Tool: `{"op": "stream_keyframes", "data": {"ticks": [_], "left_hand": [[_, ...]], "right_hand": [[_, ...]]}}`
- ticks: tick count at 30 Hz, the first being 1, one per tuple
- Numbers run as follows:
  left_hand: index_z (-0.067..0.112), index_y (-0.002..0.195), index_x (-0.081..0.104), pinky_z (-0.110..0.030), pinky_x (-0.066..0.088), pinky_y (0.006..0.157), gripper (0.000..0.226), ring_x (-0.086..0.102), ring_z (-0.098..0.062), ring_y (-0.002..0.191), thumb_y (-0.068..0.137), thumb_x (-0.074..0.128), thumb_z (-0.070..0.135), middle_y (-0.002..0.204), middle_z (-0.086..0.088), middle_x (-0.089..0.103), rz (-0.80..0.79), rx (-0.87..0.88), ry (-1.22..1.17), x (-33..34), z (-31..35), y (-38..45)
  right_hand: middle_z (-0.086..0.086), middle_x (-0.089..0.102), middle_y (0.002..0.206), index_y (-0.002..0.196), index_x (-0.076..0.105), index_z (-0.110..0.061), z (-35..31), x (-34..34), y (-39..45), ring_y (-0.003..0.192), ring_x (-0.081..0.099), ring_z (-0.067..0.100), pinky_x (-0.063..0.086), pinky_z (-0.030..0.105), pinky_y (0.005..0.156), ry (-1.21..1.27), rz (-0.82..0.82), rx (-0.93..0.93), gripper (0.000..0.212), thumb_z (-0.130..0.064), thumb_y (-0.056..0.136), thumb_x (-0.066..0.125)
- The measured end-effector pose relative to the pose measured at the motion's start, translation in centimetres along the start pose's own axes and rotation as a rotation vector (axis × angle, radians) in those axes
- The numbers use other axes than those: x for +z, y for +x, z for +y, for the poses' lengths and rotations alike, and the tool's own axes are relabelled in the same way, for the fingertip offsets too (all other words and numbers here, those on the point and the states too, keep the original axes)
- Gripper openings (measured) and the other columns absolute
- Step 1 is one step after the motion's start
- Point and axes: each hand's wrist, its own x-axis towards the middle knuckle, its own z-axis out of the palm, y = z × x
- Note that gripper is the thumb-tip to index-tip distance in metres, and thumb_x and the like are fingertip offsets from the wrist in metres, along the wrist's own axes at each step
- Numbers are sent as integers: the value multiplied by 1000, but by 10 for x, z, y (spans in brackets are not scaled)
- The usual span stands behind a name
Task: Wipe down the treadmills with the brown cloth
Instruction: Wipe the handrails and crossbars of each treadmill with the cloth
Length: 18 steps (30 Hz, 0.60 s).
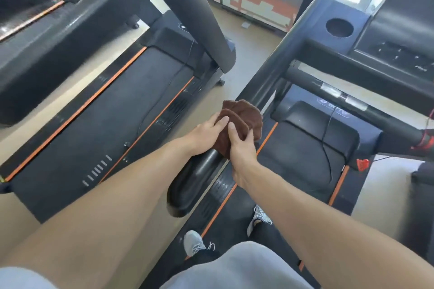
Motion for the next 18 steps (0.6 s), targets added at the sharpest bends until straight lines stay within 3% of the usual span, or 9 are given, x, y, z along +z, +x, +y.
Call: {"op": "stream_keyframes", "data": {"ticks": [3, 6, 9, 13, 15, 18], "left_hand": [[47, 154, 37, -32, 28, 119, 52, 44, -15, 142, 104, 35, 62, 154, 11, 49, -7, -8, -80, -4, -28, -33], [47, 152, 43, -32, 26, 123, 51, 45, -10, 141, 103, 39, 62, 152, 16, 50, 14, -25, -172, -4, -56, -63], [47, 146, 51, -34, 31, 122, 45, 50, -7, 135, 103, 43, 60, 143, 22, 56, 68, -31, -259, 0, -82, -88], [40, 143, 54, -22, 36, 111, 37, 53, -2, 129, 107, 47, 46, 125, 27, 59, 162, -29, -370, 9, -104, -115], [41, 143, 52, -25, 35, 115, 38, 51, 0, 132, 106, 48, 47, 131, 25, 59, 169, -30, -399, 15, -117, -124], [36, 150, 47, -29, 31, 121, 52, 46, 0, 138, 102, 47, 56, 147, 18, 54, 208, -37, -416, 24, -131, -137]], "right_hand": [[-6, 53, 148, 158, 23, -44, 24, 17, -33, 128, 57, 19, 44, 43, 114, 1, 31, 34, 86, -65, 87, 66], [-6, 52, 148, 160, 24, -41, 39, 30, -63, 129, 56, 20, 44, 33, 105, -5, 82, 30, 80, -56, 94, 66], [-5, 50, 150, 161, 19, -42, 54, 41, -93, 133, 53, 25, 42, 34, 107, -88, 132, 57, 81, -57, 95, 63], [-5, 53, 150, 161, 23, -40, 76, 49, -118, 132, 54, 23, 40, 29, 104, -125, 115, 74, 76, -59, 97, 58], [-5, 53, 149, 161, 24, -37, 87, 53, -126, 132, 53, 22, 37, 27, 99, -137, 105, 98, 73, -59, 99, 55], [-2, 55, 147, 159, 26, -37, 102, 60, -129, 129, 56, 22, 41, 32, 107, -141, 100, 135, 73, -61, 97, 55]]}}
